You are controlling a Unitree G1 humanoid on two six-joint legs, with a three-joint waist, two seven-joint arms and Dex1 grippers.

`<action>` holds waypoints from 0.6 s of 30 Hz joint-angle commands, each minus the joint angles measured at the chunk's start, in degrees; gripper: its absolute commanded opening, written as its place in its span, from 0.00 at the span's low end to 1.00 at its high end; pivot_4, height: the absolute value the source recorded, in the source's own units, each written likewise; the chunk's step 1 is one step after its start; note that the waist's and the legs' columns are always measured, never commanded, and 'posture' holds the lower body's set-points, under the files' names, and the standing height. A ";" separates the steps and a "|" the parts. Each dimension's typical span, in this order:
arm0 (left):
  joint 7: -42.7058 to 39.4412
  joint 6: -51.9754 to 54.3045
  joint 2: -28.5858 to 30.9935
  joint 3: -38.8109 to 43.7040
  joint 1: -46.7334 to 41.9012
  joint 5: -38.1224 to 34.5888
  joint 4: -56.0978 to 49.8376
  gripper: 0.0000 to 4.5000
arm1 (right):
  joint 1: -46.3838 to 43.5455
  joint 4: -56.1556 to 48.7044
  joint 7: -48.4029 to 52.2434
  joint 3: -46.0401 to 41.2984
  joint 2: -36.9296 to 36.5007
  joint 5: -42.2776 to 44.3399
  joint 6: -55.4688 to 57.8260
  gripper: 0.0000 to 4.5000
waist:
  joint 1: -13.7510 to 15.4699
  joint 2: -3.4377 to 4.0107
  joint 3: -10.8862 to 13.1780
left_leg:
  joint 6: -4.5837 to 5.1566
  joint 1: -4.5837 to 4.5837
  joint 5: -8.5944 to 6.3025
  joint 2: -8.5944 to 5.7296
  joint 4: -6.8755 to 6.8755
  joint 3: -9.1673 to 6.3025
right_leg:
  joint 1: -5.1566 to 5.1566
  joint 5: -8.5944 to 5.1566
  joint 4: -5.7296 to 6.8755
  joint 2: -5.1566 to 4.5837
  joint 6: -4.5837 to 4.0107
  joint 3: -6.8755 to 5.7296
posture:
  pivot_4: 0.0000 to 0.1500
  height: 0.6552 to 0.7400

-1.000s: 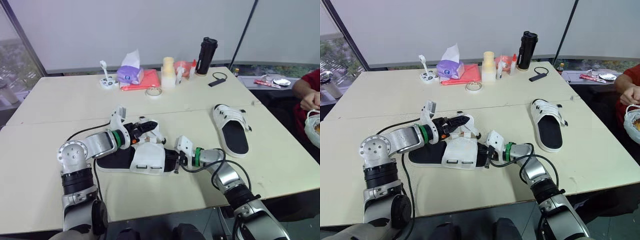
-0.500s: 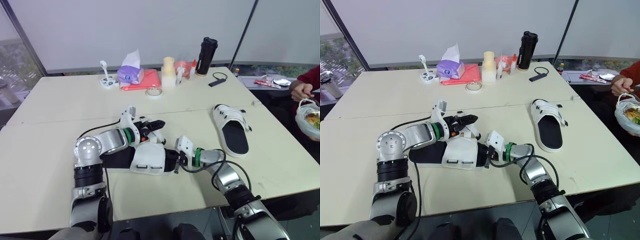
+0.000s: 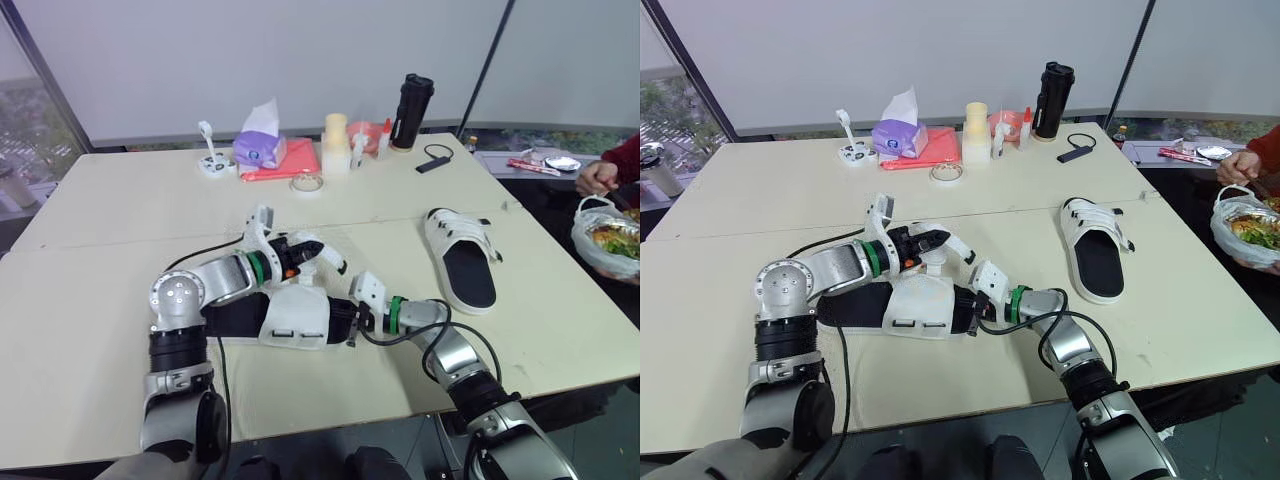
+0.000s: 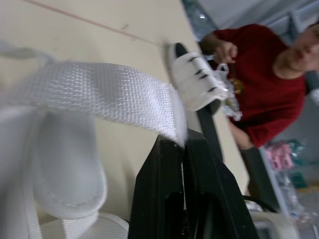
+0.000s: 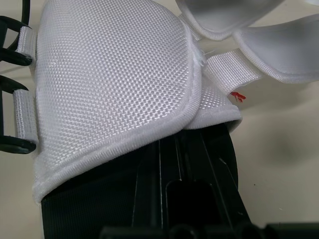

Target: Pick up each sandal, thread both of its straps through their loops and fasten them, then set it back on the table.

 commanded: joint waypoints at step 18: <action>-73.27 -13.71 44.02 -30.38 5.29 18.61 -6.73 0.02 | 0.68 5.83 -1.16 2.75 0.90 -4.09 2.05 0.00 | -1.01 -0.13 0.05 | -0.61 -0.01 0.29 0.00 -0.74 0.00 | -0.33 -0.30 -0.33 -0.27 -0.70 0.01 | 1.00 0.99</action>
